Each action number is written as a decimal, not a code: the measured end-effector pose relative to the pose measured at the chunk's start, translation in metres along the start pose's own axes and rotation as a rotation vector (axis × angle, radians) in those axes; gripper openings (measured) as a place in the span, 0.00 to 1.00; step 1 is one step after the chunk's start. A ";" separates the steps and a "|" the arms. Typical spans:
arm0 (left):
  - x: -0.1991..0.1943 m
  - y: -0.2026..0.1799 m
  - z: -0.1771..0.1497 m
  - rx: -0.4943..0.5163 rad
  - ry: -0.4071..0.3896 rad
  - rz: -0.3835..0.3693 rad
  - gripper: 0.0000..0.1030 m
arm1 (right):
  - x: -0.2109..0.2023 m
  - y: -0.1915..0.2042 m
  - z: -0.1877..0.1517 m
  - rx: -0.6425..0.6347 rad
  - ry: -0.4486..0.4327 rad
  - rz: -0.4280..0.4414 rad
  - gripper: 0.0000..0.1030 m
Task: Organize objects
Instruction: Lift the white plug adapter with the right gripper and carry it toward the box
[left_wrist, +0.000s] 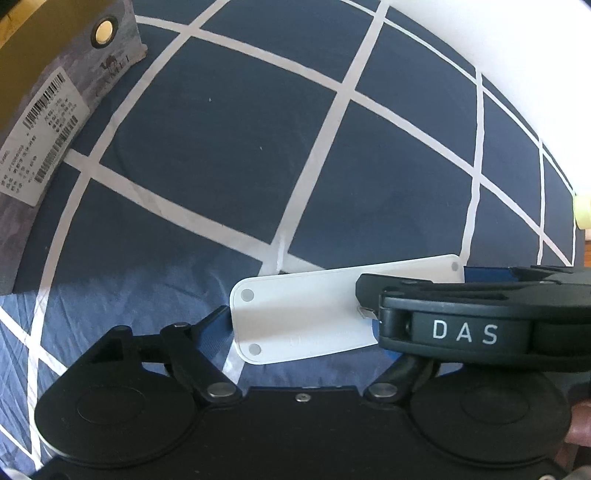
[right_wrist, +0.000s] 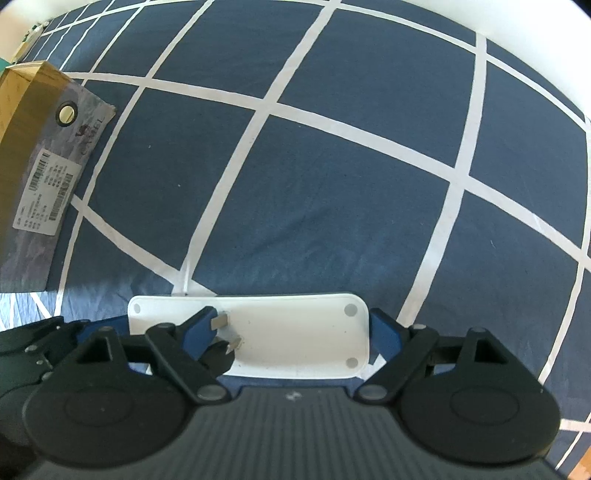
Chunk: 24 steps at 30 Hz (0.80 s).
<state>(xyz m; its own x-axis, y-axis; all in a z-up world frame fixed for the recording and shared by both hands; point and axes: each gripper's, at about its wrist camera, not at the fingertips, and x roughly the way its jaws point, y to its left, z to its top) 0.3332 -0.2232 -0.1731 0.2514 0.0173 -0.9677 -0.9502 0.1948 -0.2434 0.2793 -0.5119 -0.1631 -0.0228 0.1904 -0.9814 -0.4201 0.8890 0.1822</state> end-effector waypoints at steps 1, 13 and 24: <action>0.000 0.000 -0.001 0.000 0.004 -0.002 0.79 | 0.000 0.000 -0.002 0.000 0.000 -0.001 0.84; -0.043 -0.009 -0.027 0.058 -0.052 0.007 0.79 | -0.032 0.009 -0.028 0.032 -0.066 0.005 0.84; -0.098 -0.005 -0.066 0.113 -0.139 0.013 0.78 | -0.088 0.033 -0.075 0.050 -0.174 0.007 0.84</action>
<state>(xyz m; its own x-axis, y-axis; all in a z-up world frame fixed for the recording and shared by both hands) 0.3007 -0.2910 -0.0814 0.2700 0.1544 -0.9504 -0.9287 0.3024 -0.2147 0.1997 -0.5304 -0.0747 0.1333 0.2618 -0.9559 -0.3743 0.9063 0.1960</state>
